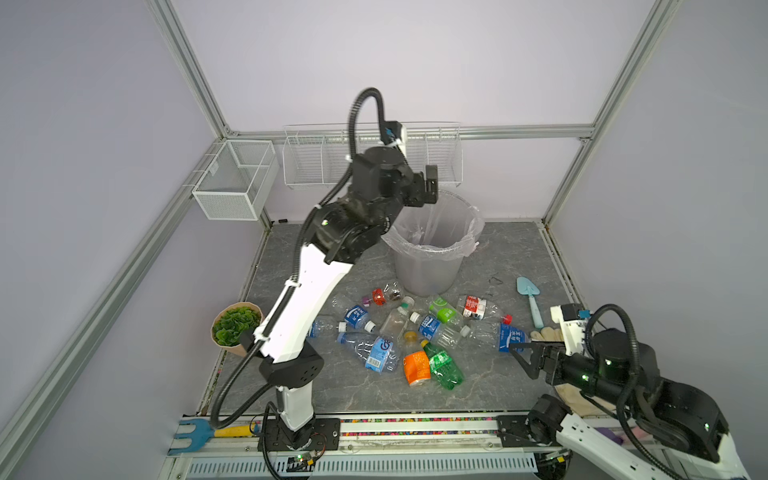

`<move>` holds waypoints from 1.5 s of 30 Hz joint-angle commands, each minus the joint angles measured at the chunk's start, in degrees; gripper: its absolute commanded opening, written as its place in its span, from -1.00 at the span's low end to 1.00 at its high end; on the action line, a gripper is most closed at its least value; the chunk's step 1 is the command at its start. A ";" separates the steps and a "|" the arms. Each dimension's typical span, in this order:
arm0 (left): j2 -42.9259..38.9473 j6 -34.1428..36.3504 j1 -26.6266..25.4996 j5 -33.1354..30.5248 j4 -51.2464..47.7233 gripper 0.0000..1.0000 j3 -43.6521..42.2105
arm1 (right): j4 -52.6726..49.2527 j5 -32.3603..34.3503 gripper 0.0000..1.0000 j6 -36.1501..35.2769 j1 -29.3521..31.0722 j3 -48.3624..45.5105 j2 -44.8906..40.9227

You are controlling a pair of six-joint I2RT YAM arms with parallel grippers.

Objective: Throw the plastic bottles in the bin
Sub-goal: 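Open the left gripper above the bin to drop the bottle, then lower the left gripper toward the pile while the right gripper reaches for the green bottle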

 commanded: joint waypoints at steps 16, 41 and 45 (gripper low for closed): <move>-22.52 -4.45 -0.97 0.34 8.09 0.95 -35.24 | 0.35 -0.82 0.76 -0.32 -0.16 -2.83 3.23; -54.37 -20.70 -1.07 2.21 10.09 0.87 -88.43 | 4.34 0.23 0.76 -3.90 2.13 -6.58 18.26; -59.48 -24.46 -1.05 4.29 10.58 0.85 -96.42 | 6.03 1.33 0.76 -4.02 4.71 -7.32 22.10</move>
